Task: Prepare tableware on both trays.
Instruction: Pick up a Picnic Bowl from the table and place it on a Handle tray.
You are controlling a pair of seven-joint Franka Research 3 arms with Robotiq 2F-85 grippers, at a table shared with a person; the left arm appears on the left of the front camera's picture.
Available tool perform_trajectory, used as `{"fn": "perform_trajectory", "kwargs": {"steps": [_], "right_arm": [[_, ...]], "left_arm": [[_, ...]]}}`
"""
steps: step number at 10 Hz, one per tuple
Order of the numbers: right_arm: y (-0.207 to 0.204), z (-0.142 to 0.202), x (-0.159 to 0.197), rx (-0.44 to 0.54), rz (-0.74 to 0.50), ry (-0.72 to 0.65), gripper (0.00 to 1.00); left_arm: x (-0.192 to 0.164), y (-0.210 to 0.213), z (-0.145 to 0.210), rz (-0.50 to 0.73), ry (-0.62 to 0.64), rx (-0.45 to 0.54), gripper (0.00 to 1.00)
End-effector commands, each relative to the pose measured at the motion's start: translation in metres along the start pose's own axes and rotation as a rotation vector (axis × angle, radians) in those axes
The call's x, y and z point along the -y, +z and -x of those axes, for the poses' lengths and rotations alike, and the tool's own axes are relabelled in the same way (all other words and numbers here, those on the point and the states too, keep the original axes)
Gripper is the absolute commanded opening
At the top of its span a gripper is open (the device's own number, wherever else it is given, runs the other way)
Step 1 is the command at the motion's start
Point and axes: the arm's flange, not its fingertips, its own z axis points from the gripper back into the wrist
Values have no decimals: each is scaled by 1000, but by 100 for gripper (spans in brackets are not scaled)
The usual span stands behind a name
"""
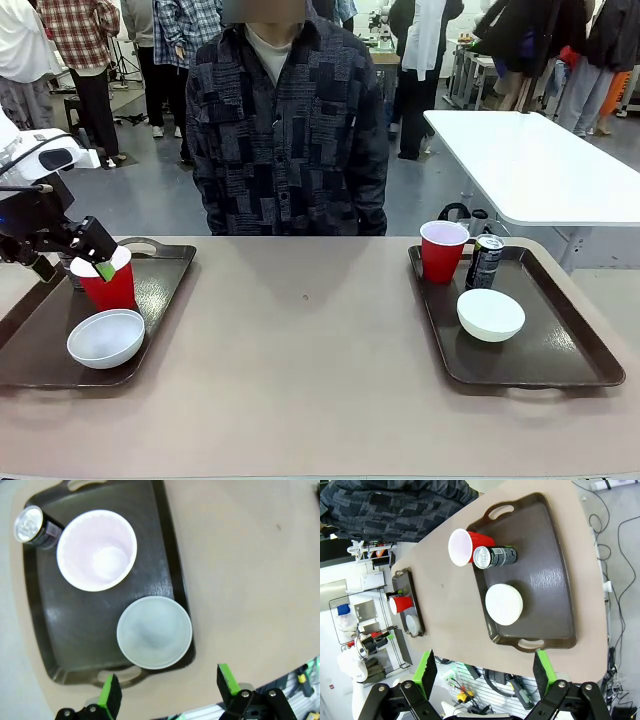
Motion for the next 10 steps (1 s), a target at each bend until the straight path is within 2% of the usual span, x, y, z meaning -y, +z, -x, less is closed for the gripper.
{"fn": "perform_trajectory", "kwargs": {"steps": [1,6,7,8,9,10], "right_arm": [[-1,0,0,13,2,-1,100],[-1,0,0,13,2,-1,100],[-1,0,0,13,2,-1,100],[-1,0,0,13,2,-1,100],[-1,0,0,13,2,-1,100],[-1,0,0,13,2,-1,100]], "left_arm": [[0,-1,-2,2,1,10,100],[0,0,0,0,0,0,100],[-16,16,-17,93,28,-64,100],[-56,30,-45,333,80,-211,100],[-93,43,-65,493,90,-199,100],[-120,56,-61,636,93,-137,100]]}}
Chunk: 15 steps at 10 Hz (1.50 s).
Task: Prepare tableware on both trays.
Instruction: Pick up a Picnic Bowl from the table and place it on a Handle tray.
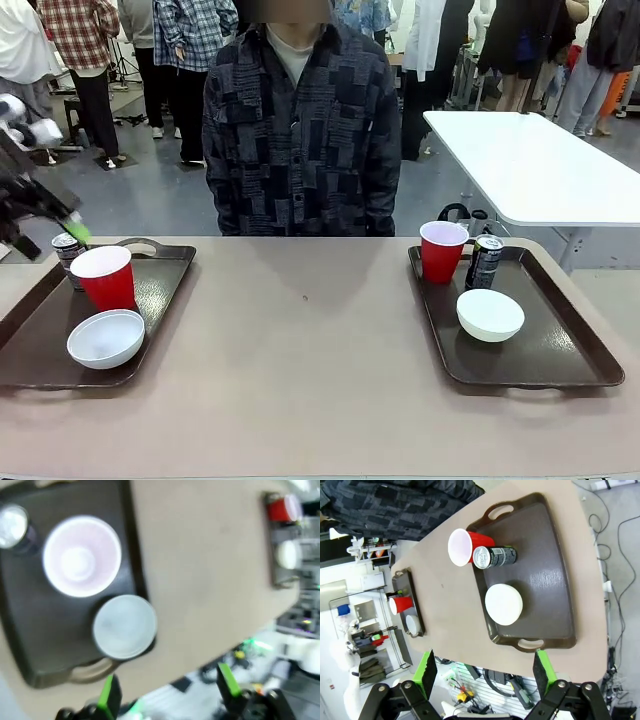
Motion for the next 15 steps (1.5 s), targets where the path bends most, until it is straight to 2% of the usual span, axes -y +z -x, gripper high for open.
{"fn": "perform_trajectory", "kwargs": {"steps": [1,3,7,8,10,11,14,15], "right_arm": [[-1,-1,-1,11,2,1,100],[-1,-1,-1,11,2,1,100],[-1,-1,-1,11,2,1,100],[-1,-1,-1,11,2,1,100],[-1,-1,-1,11,2,1,100],[-1,-1,-1,11,2,1,100],[-1,-1,-1,11,2,1,100],[-1,-1,-1,11,2,1,100]], "left_arm": [[-32,44,-14,271,46,38,100],[-79,81,1,441,69,174,100],[-138,117,70,536,148,357,100],[-149,123,76,548,180,370,100],[-157,130,73,544,224,310,100],[-159,133,66,517,245,262,100],[-158,133,62,437,279,211,100],[-160,128,63,503,250,277,100]]}}
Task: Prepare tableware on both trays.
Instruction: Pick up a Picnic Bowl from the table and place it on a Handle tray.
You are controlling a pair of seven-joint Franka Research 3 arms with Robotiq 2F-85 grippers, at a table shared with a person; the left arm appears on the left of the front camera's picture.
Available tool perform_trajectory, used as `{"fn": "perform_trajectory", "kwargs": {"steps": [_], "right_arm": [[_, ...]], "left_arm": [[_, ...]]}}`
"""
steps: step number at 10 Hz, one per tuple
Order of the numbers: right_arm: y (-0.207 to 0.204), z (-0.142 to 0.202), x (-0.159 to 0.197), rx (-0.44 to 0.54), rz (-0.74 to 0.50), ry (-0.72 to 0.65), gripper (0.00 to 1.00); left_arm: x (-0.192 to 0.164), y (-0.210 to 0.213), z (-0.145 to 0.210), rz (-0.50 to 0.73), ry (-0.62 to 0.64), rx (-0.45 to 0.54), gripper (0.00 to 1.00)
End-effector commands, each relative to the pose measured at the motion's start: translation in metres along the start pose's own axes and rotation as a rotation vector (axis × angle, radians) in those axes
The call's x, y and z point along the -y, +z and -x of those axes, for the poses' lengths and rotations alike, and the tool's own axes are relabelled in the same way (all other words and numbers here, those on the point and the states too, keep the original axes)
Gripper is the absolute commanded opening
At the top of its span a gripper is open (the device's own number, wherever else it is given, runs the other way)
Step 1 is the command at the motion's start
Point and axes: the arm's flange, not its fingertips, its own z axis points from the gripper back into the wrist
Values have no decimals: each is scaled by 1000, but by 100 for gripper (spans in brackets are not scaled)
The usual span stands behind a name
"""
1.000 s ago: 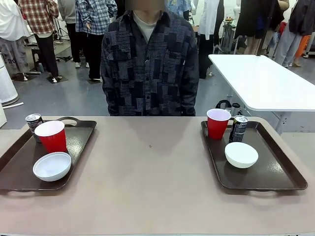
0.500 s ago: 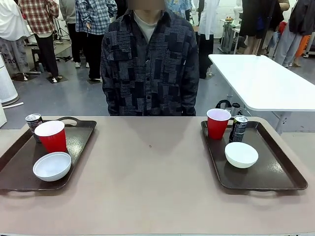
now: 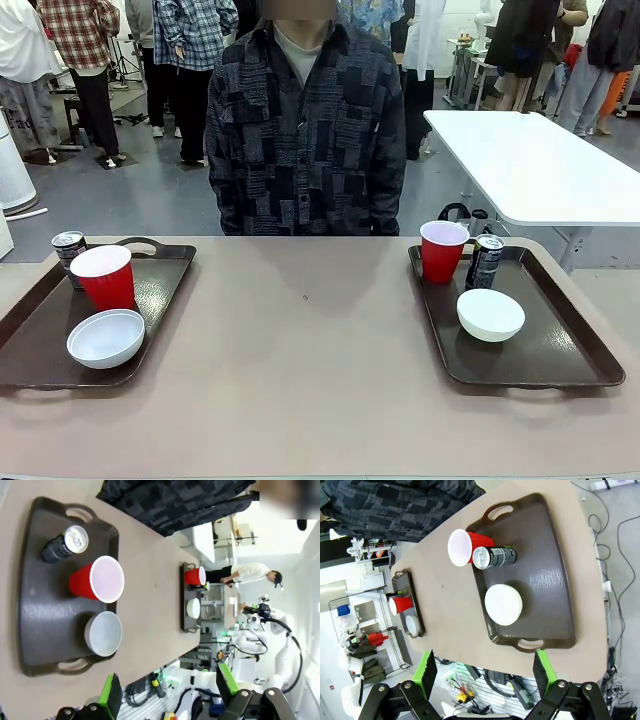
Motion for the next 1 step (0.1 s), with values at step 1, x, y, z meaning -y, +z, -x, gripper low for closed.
{"fn": "perform_trajectory", "kwargs": {"steps": [1], "right_arm": [[-1,-1,-1,11,1,1,100]], "left_arm": [[-2,2,5,29,-13,19,100]]}}
